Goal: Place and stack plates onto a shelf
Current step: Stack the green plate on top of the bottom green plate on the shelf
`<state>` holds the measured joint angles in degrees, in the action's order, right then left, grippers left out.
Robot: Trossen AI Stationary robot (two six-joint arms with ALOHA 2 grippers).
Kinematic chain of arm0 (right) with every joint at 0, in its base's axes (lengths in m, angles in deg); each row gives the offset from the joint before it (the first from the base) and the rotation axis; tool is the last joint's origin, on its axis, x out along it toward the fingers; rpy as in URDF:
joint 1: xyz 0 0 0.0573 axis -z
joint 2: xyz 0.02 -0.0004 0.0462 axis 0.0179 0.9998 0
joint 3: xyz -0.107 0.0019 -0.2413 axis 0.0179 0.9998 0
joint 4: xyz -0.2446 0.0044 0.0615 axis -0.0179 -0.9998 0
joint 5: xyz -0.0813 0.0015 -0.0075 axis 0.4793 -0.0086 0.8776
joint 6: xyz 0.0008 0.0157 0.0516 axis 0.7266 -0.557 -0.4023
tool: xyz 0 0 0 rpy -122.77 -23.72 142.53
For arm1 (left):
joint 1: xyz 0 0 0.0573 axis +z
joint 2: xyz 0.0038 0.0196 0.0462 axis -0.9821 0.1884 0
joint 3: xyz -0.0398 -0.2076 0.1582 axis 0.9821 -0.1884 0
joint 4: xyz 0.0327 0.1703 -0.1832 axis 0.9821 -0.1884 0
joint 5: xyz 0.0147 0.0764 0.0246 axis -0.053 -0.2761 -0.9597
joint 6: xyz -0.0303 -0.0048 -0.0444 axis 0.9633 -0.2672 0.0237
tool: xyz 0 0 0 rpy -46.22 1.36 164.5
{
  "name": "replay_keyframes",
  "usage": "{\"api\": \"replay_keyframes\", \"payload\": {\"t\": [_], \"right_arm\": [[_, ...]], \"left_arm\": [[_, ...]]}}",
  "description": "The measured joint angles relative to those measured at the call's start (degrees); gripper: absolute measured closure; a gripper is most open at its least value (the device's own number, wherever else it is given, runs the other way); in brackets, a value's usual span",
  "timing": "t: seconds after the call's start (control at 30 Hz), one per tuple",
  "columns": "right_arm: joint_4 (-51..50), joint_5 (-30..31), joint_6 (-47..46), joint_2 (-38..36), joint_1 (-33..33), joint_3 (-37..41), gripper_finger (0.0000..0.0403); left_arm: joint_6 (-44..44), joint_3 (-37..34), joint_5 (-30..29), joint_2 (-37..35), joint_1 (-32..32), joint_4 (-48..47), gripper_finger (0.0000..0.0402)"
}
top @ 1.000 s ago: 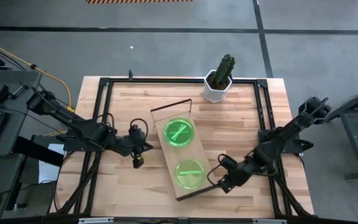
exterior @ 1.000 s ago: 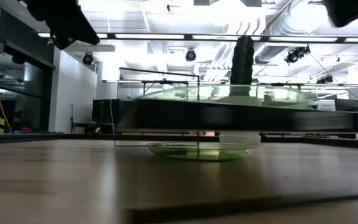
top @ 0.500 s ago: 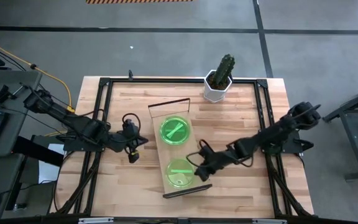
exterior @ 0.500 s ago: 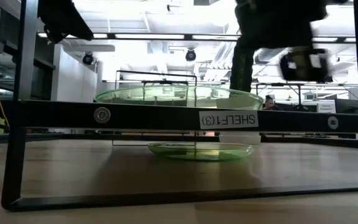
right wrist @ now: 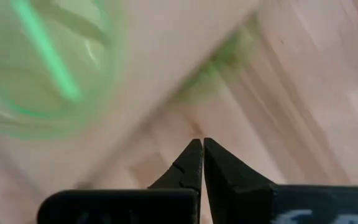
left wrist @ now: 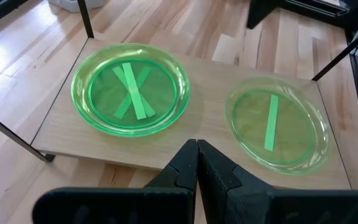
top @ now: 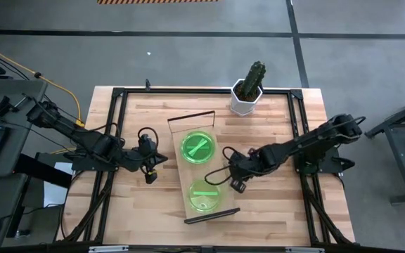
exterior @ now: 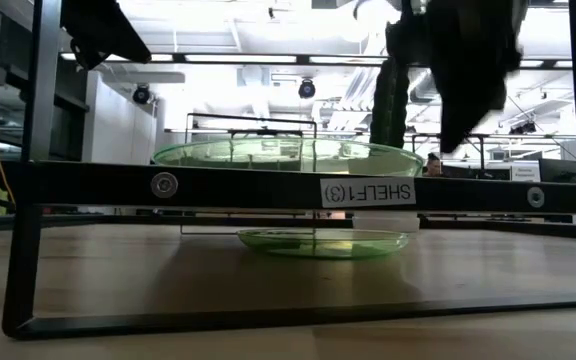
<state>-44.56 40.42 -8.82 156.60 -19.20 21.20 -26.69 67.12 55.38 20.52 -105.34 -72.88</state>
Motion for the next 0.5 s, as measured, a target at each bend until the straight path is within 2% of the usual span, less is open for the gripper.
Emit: {"api": "replay_keyframes", "payload": {"t": [0.1, 0.2, 0.3, 0.5], "right_arm": [[5.32, -1.98, 4.51, -0.44, 1.54, 5.76, 0.0403], [17.67, -5.51, 8.99, -2.86, 3.09, 12.70, 0.0403], [29.70, -6.20, 16.65, -5.81, 4.37, 18.74, 0.0403], [37.69, -7.05, 33.89, -7.39, 7.80, 26.24, 0.0403]], "left_arm": [[-0.01, 0.00, 0.00, 0.00, -0.02, 0.00, 0.0401], [-0.01, 0.00, 0.00, 0.00, 0.00, 0.00, 0.0401], [0.01, 0.00, -0.68, 0.00, 0.00, 0.00, 0.0401], [0.14, 0.00, -2.53, 0.00, 0.00, 0.15, 0.0401]]}}
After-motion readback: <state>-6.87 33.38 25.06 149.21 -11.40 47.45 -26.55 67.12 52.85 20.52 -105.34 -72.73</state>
